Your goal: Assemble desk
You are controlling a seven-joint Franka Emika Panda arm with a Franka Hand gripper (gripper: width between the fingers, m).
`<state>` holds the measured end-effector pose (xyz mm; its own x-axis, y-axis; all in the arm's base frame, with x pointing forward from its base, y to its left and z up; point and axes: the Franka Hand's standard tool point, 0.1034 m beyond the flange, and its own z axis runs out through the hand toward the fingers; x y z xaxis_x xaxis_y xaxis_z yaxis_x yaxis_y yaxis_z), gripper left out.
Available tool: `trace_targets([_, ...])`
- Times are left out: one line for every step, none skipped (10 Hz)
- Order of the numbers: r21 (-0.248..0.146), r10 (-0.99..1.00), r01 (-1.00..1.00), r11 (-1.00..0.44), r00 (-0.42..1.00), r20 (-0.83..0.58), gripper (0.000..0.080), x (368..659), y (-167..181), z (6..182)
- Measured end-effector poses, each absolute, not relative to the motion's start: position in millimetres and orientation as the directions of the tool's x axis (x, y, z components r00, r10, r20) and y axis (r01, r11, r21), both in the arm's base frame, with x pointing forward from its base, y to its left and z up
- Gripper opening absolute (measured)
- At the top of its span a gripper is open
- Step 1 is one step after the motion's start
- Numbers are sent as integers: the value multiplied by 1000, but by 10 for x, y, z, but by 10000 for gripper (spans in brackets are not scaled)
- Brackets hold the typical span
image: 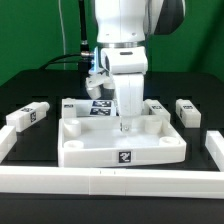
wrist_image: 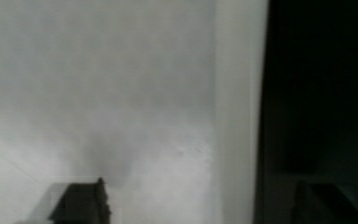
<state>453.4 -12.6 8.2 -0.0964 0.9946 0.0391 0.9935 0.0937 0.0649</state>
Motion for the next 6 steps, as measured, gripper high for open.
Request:
trace_targets([64,995,994,88,-91,39,263,4532,-131,80])
trace_targets([63,995,994,86,-89,39,263,4530,-132,78])
trace_targets([63,995,994,84,-86,39,127,4528,-133,75])
trace_targets([62,996,995,82,-84,40,127,4526,-133,74])
trace_targets([62,996,995,80,-82,40,60,4525,-134,73])
trace_targets([61,996,995,77,-79,40,60,4525,-134,74])
